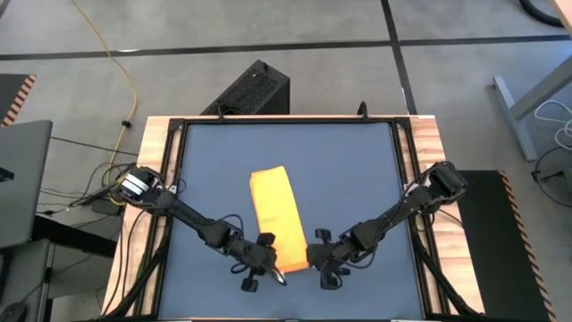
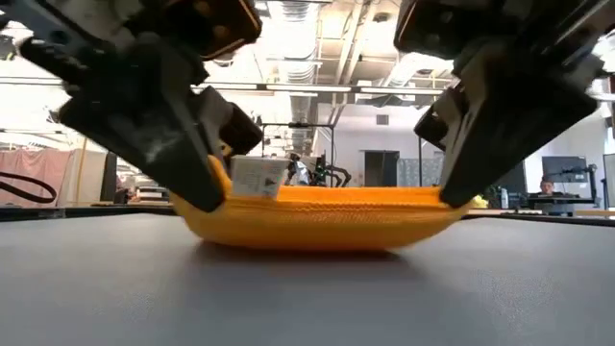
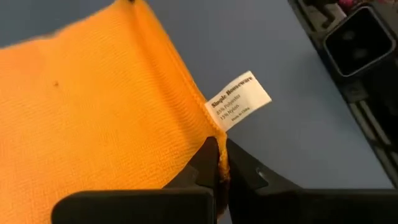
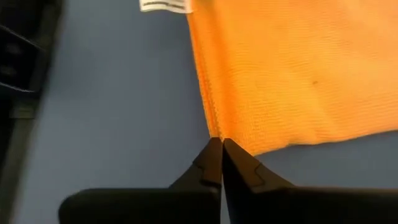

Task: Roll towel
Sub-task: Roll the orange microfiber towel

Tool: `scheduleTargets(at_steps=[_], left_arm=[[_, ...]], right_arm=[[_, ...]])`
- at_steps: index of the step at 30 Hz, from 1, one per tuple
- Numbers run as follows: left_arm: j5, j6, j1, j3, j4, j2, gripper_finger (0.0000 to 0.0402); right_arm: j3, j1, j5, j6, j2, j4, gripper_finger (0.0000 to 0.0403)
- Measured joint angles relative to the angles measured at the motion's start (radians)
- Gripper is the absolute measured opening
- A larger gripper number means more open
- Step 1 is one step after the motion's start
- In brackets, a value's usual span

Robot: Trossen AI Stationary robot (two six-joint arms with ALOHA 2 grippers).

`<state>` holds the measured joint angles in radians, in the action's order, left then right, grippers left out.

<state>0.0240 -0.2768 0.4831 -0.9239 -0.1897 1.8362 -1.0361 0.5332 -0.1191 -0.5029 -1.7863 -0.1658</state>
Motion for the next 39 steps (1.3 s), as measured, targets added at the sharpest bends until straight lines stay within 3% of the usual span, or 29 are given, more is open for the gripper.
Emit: scheduleTargets(at_steps=[5, 12, 17, 21, 29, 39], left_arm=[[-0.022, -0.062, 0.055, 0.019, -0.059, 0.000, 0.0000], [-0.194, -0.129, 0.124, 0.021, -0.053, 0.001, 0.0000], [-0.261, -0.154, 0.153, 0.020, -0.054, 0.001, 0.0000], [-0.273, -0.155, 0.156, 0.020, -0.055, 0.000, 0.0000], [-0.274, -0.156, 0.156, 0.020, -0.052, 0.000, 0.0000], [-0.273, -0.181, 0.169, 0.030, -0.052, -0.001, 0.0000]], right_arm=[[0.001, 0.023, -0.006, 0.059, 0.000, 0.039, 0.0056], [0.001, 0.059, -0.014, 0.186, -0.001, 0.095, 0.0105], [0.001, 0.106, -0.126, 0.331, -0.002, 0.147, 0.0139], [0.001, 0.136, -0.157, 0.458, -0.004, 0.185, 0.0160], [0.000, 0.135, -0.191, 0.611, -0.147, 0.339, 0.0159], [0.000, 0.135, -0.205, 0.721, -0.166, 0.333, 0.0144]])
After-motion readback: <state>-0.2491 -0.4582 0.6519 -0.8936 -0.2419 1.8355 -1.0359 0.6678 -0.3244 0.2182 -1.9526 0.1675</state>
